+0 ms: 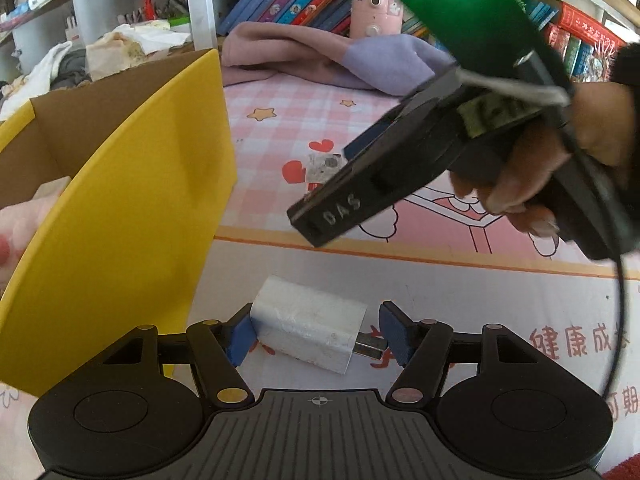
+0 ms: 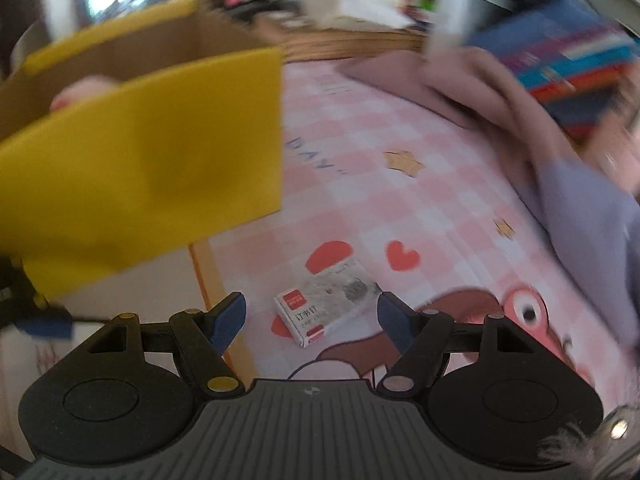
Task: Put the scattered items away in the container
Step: 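Grasp the white charger with the left gripper while the right grasps the small medicine box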
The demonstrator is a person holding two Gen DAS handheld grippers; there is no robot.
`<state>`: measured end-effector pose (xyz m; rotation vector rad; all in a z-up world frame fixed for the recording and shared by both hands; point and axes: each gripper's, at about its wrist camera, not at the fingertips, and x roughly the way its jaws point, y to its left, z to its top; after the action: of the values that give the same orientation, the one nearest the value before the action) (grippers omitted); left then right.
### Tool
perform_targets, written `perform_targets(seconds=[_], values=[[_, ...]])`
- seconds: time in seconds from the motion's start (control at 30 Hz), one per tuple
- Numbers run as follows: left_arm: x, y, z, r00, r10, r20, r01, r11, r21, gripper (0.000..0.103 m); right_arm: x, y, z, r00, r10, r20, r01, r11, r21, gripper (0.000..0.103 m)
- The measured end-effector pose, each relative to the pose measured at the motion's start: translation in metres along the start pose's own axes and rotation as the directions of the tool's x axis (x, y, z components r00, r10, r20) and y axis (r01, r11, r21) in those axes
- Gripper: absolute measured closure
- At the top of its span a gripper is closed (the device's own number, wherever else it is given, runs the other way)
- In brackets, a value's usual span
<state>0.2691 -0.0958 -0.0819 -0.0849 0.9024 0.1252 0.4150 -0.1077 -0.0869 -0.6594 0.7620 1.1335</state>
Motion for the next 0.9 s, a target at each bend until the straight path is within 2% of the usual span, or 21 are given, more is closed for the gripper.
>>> perform_targets(seconds=[0.2,0.33,0.43,0.5,0.6,0.9], values=[[-0.002,-0.003,0.003,1.000,0.009,0.021,-0.009,1.000,-0.013,0.037,0.007,-0.007,0.004,0.999,0.045,0.001,-0.044,0.997,-0.069,0.027],[-0.004,-0.003,0.003,0.999,0.017,0.036,-0.016,0.999,-0.034,0.037,0.011,-0.021,0.004,0.999,0.039,-0.004,-0.039,0.999,0.033,0.029],[-0.004,-0.001,0.004,0.999,0.023,0.040,-0.021,0.999,-0.033,0.037,0.010,-0.025,0.001,0.999,0.040,0.015,-0.042,0.992,0.117,0.039],[-0.003,0.000,0.006,0.999,0.025,0.040,-0.023,0.999,-0.029,0.038,0.008,-0.025,0.000,0.999,0.027,0.032,-0.032,0.990,0.140,0.059],[-0.002,0.001,0.007,0.999,0.017,0.040,-0.016,0.999,-0.031,0.038,0.005,-0.028,0.000,0.999,0.012,0.037,-0.018,0.984,0.178,0.072],[-0.010,0.000,0.004,0.999,0.010,0.053,-0.009,1.000,-0.018,0.038,-0.029,-0.025,-0.031,0.995,-0.090,0.036,0.075,0.953,0.292,0.073]])
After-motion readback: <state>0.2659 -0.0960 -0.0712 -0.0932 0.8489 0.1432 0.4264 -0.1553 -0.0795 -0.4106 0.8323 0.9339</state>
